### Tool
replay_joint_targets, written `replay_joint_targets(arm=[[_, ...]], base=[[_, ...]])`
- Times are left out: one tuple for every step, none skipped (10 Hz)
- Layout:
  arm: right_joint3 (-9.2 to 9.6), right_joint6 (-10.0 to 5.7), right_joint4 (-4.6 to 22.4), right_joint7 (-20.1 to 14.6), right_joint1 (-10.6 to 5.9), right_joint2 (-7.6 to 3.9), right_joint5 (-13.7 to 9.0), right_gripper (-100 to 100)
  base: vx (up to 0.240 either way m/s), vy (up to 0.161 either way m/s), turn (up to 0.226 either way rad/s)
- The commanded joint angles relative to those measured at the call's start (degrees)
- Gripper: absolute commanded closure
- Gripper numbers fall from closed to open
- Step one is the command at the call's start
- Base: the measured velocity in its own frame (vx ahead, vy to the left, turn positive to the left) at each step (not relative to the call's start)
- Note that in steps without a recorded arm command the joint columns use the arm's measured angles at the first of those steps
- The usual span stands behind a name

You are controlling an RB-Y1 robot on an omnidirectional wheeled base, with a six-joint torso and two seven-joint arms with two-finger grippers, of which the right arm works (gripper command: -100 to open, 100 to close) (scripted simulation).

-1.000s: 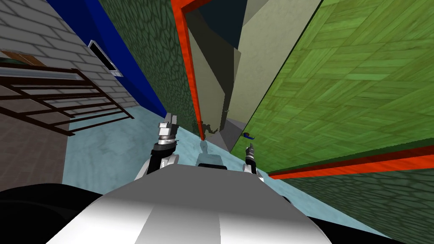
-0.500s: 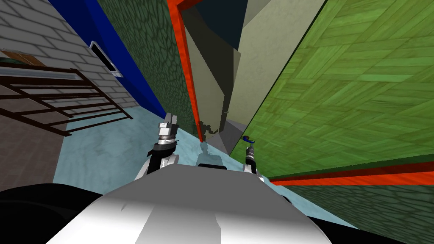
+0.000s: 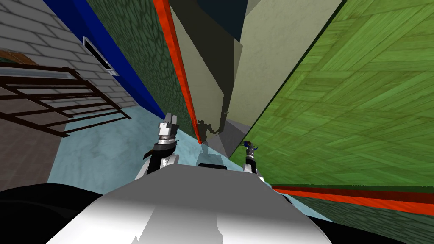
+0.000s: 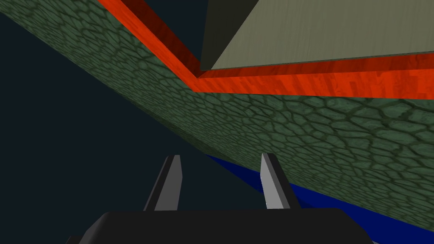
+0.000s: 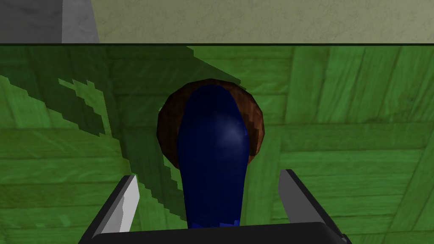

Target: Push the door open

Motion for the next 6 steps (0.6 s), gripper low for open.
replay_joint_targets(arm=[[0.01, 0.0, 0.0, 0.0, 0.03, 0.01, 0.0, 100], [0.01, 0.0, 0.0, 0.0, 0.03, 0.01, 0.0, 100], [0.01, 0.0, 0.0, 0.0, 0.03, 0.01, 0.0, 100], [0.01, 0.0, 0.0, 0.0, 0.03, 0.01, 0.0, 100], [0.01, 0.0, 0.0, 0.0, 0.03, 0.01, 0.0, 100], [0.01, 0.0, 0.0, 0.0, 0.03, 0.01, 0.0, 100]], base=[[-0.005, 0.004, -0.004], [-0.021, 0.009, 0.003], [-0.012, 0.002, 0.011], [0.0, 0.0, 0.0], [0.0, 0.0, 0.0], [0.0, 0.0, 0.0]])
